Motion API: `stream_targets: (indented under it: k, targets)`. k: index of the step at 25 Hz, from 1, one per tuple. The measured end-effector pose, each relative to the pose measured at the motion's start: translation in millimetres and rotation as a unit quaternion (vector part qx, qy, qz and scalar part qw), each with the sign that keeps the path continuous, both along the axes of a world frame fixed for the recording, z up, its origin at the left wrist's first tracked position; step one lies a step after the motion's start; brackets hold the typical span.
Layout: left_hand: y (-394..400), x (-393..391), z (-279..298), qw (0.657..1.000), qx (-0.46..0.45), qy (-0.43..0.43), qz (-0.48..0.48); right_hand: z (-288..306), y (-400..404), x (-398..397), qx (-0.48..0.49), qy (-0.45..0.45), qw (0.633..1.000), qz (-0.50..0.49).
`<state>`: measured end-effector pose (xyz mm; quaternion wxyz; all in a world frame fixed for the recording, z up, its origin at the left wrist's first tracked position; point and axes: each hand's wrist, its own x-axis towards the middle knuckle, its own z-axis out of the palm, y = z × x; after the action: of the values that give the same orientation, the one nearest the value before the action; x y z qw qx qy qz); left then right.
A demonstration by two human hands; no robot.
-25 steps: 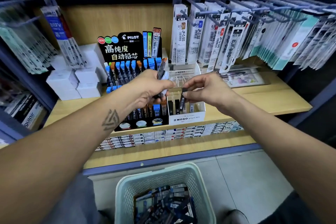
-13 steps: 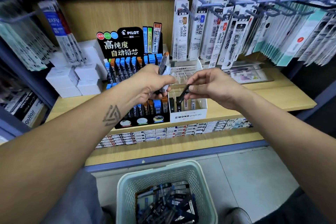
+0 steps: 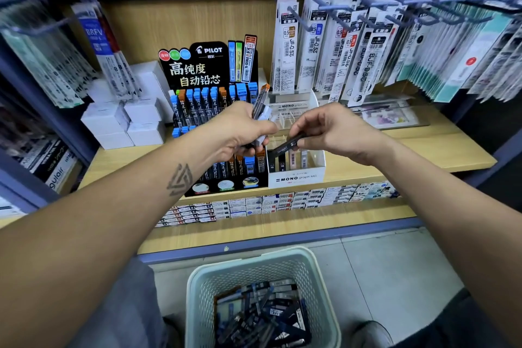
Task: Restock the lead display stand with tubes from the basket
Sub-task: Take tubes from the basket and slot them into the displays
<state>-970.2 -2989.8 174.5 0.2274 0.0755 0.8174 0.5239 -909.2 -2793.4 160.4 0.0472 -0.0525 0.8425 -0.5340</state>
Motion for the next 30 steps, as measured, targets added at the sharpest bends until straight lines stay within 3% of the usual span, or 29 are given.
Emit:
stream_targets:
  k: [12,20,30]
  targets:
    - [4.0,-0.2,-0.5,1.000,-0.006,0.008,-0.003,1.8,1.4,-2.1,0.025,0.021,0.999,-0.029]
    - [1.6,2.6,4.6,1.000,-0.004,0.014,-0.008,-14.4,-16.8,-15.2,0.216,0.087,0.972,-0.035]
    - [-2.1,-1.1,5.3,1.000,0.009,0.016,-0.013,-31.2,-43.7,-20.5,0.303,0.115,0.946,-0.028]
